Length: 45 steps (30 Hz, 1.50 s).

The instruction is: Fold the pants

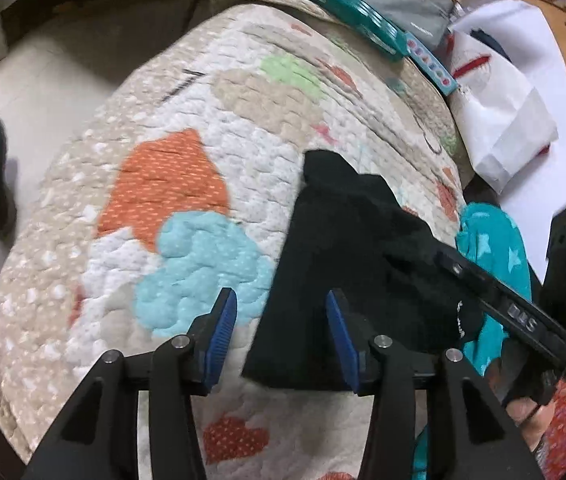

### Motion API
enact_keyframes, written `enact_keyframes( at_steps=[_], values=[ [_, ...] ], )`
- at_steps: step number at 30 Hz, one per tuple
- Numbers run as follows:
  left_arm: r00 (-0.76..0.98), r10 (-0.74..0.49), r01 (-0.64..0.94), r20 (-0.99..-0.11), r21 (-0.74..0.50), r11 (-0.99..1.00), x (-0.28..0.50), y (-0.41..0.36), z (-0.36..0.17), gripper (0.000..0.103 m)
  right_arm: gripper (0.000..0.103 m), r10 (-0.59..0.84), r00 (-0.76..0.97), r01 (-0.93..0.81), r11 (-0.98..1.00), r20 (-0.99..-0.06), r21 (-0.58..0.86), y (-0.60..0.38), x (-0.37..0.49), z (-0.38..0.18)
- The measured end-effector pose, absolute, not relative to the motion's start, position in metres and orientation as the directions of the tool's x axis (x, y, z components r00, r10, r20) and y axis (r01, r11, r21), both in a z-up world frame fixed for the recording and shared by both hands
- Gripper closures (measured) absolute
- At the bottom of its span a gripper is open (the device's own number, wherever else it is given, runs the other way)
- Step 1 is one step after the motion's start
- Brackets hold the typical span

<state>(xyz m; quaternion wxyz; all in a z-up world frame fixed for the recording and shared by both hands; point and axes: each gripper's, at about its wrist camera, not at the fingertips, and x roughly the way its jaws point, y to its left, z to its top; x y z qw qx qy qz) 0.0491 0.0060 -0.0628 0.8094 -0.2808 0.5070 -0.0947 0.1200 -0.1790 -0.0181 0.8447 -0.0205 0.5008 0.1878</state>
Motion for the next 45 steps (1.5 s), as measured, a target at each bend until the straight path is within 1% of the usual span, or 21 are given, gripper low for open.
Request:
enact_keyframes(
  at_steps=[2, 5, 8, 9, 10, 11, 12, 13, 14, 17, 21, 29, 32, 34, 35, 36, 38, 41, 42, 43, 45],
  values=[
    [0.46, -0.437, -0.107, -0.772, -0.537, 0.837, 0.057, -0.006, -0.068, 0.056, 0.042, 0.278, 0.429, -0.372, 0.921, -0.86, 0.112, -0.169, 0.132, -0.014],
    [0.436, -0.45, -0.07, -0.779, -0.528, 0.846, 0.065, -0.023, -0.078, 0.056, 0.032, 0.272, 0.422, -0.434, 0.898, -0.865, 0.071, -0.148, 0.149, -0.015],
    [0.439, -0.412, -0.014, -0.798, -0.464, 0.886, 0.063, -0.039, -0.079, 0.055, 0.028, 0.277, 0.393, -0.479, 0.876, -0.877, 0.063, -0.119, 0.169, -0.025],
    [0.438, -0.405, 0.007, -0.803, -0.447, 0.894, 0.061, -0.042, -0.078, 0.059, 0.028, 0.272, 0.373, -0.501, 0.864, -0.887, 0.054, -0.106, 0.174, -0.032],
    [0.435, -0.392, 0.032, -0.811, -0.421, 0.907, 0.06, -0.046, -0.077, 0.076, 0.028, 0.251, 0.345, -0.526, 0.85, -0.905, 0.035, -0.093, 0.176, -0.042],
    [0.432, -0.378, 0.044, -0.819, -0.399, 0.916, 0.059, -0.048, -0.078, 0.082, 0.034, 0.228, 0.316, -0.544, 0.839, -0.921, 0.021, -0.084, 0.177, -0.052],
    [0.433, -0.369, 0.059, -0.822, -0.383, 0.922, 0.057, -0.049, -0.078, 0.086, 0.074, 0.192, 0.278, -0.563, 0.826, -0.941, 0.002, -0.074, 0.176, -0.065],
    [0.437, -0.371, 0.066, -0.819, -0.382, 0.922, 0.056, -0.048, -0.078, 0.089, 0.079, 0.153, 0.272, -0.569, 0.822, -0.95, -0.03, -0.068, 0.174, -0.073],
    [0.437, -0.377, 0.066, -0.817, -0.389, 0.919, 0.055, -0.046, -0.079, 0.089, 0.079, 0.146, 0.302, -0.574, 0.817, -0.942, -0.057, -0.064, 0.17, -0.073],
    [0.437, -0.407, 0.05, -0.802, -0.43, 0.902, 0.055, -0.037, -0.081, 0.09, 0.085, 0.158, 0.299, -0.551, 0.834, -0.941, -0.035, -0.063, 0.17, -0.068],
    [0.439, -0.431, 0.028, -0.788, -0.468, 0.883, 0.05, -0.017, -0.078, 0.091, 0.087, 0.166, 0.295, -0.541, 0.841, -0.941, -0.021, -0.048, 0.174, -0.06],
    [0.487, -0.358, -0.125, -0.797, -0.469, 0.875, 0.045, 0.062, -0.08, 0.091, 0.086, 0.226, 0.277, -0.589, 0.808, -0.934, 0.021, 0.029, 0.175, -0.059],
    [0.456, -0.367, -0.169, -0.811, -0.484, 0.859, 0.042, 0.083, -0.086, 0.08, 0.069, 0.286, 0.253, -0.576, 0.812, -0.924, 0.094, 0.036, 0.181, -0.057],
    [0.459, -0.376, -0.159, -0.805, -0.491, 0.856, 0.036, 0.091, -0.081, 0.079, 0.057, 0.364, 0.265, -0.542, 0.822, -0.893, 0.174, 0.017, 0.185, -0.038],
    [0.472, -0.369, -0.14, -0.8, -0.482, 0.865, 0.03, 0.095, -0.074, 0.079, 0.048, 0.378, 0.294, -0.519, 0.834, -0.878, 0.185, 0.002, 0.186, -0.029],
    [0.484, -0.361, -0.128, -0.797, -0.473, 0.872, 0.024, 0.097, -0.069, 0.079, 0.043, 0.378, 0.329, -0.493, 0.85, -0.865, 0.184, -0.013, 0.187, -0.02],
    [0.511, -0.337, -0.123, -0.79, -0.456, 0.881, 0.015, 0.104, -0.058, 0.078, 0.043, 0.34, 0.384, -0.451, 0.881, -0.858, 0.147, -0.048, 0.183, -0.005],
    [0.579, -0.29, -0.187, -0.762, -0.47, 0.863, -0.001, 0.11, -0.046, 0.074, 0.043, 0.293, 0.421, -0.423, 0.901, -0.858, 0.1, -0.085, 0.167, 0.001],
    [0.603, -0.274, -0.213, -0.75, -0.482, 0.85, -0.008, 0.111, -0.045, 0.067, 0.043, 0.292, 0.412, -0.426, 0.899, -0.863, 0.101, -0.09, 0.161, -0.001],
    [0.635, -0.23, -0.258, -0.738, -0.483, 0.837, -0.02, 0.11, -0.045, 0.056, 0.043, 0.293, 0.397, -0.435, 0.895, -0.87, 0.103, -0.095, 0.153, -0.006],
    [0.653, -0.107, -0.345, -0.749, -0.42, 0.839, -0.038, 0.097, -0.045, 0.047, 0.043, 0.284, 0.383, -0.46, 0.884, -0.879, 0.085, -0.094, 0.141, -0.014]
  ],
)
